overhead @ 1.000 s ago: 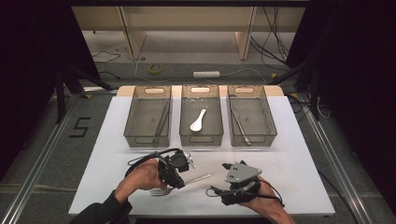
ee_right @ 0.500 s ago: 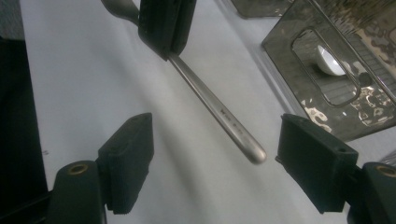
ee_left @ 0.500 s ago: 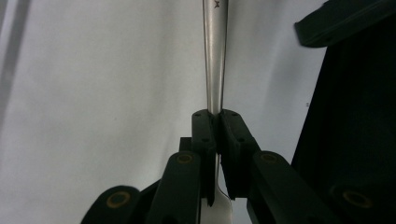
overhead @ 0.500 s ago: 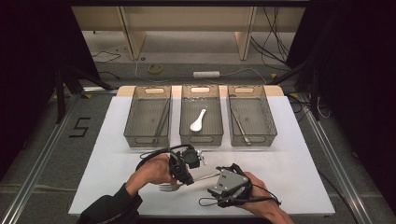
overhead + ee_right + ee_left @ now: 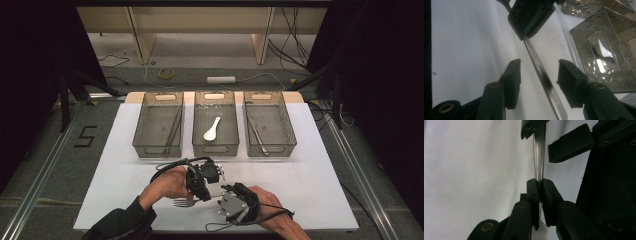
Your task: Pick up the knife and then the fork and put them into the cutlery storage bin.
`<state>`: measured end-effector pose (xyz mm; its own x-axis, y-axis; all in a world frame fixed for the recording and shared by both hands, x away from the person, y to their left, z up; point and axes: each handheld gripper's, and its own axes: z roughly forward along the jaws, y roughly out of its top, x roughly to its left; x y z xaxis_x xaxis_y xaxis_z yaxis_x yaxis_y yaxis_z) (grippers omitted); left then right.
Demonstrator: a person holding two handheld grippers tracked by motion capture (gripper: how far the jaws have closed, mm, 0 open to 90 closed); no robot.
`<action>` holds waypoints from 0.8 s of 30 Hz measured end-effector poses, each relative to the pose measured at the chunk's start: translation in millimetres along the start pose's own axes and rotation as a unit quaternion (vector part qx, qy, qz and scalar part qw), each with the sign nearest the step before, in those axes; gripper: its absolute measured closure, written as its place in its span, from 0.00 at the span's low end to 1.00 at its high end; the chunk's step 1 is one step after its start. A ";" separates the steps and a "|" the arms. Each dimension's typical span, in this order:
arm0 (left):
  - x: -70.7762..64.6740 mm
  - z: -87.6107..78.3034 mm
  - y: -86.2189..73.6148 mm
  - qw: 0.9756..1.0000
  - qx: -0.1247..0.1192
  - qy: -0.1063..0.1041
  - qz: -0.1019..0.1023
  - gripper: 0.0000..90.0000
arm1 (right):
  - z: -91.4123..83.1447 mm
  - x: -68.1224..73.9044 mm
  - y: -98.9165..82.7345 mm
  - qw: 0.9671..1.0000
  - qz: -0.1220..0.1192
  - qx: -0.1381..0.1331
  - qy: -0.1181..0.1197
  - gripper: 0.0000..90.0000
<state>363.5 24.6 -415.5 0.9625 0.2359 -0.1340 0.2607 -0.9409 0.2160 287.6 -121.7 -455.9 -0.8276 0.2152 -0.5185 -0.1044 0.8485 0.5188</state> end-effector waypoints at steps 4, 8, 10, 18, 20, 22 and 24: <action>-2.4 1.0 2.4 1.000 0.000 -0.002 -0.001 0.94 | 1.7 1.9 1.6 1.000 -0.014 0.002 -0.003 0.68; -4.2 0.3 4.8 1.000 0.002 -0.004 0.003 0.94 | 2.9 5.3 2.4 0.999 -0.031 0.007 -0.010 0.75; -4.4 0.1 5.3 1.000 0.003 -0.005 0.004 0.94 | 3.3 6.1 3.0 0.999 -0.034 0.009 -0.006 0.77; -6.7 1.5 7.5 1.000 0.008 -0.010 0.007 0.94 | 5.1 7.9 4.0 0.998 -0.065 0.014 -0.007 0.86; -7.0 1.3 7.7 1.000 0.009 -0.010 0.006 0.94 | 5.3 8.1 3.9 0.996 -0.087 0.014 -0.011 0.87; -7.6 1.0 7.7 1.000 0.010 -0.011 0.007 0.94 | 4.3 10.3 4.0 0.995 -0.096 0.017 -0.012 0.89; -7.9 0.1 7.8 1.000 0.007 -0.009 0.008 0.94 | 4.4 10.7 3.9 0.994 -0.110 0.018 -0.007 0.96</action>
<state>357.9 15.3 -412.9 0.9649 0.2163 -0.1489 0.2441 -0.9477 0.2057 280.7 -114.0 -462.4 -0.7793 0.0284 -0.6260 -0.2621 0.8926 0.3668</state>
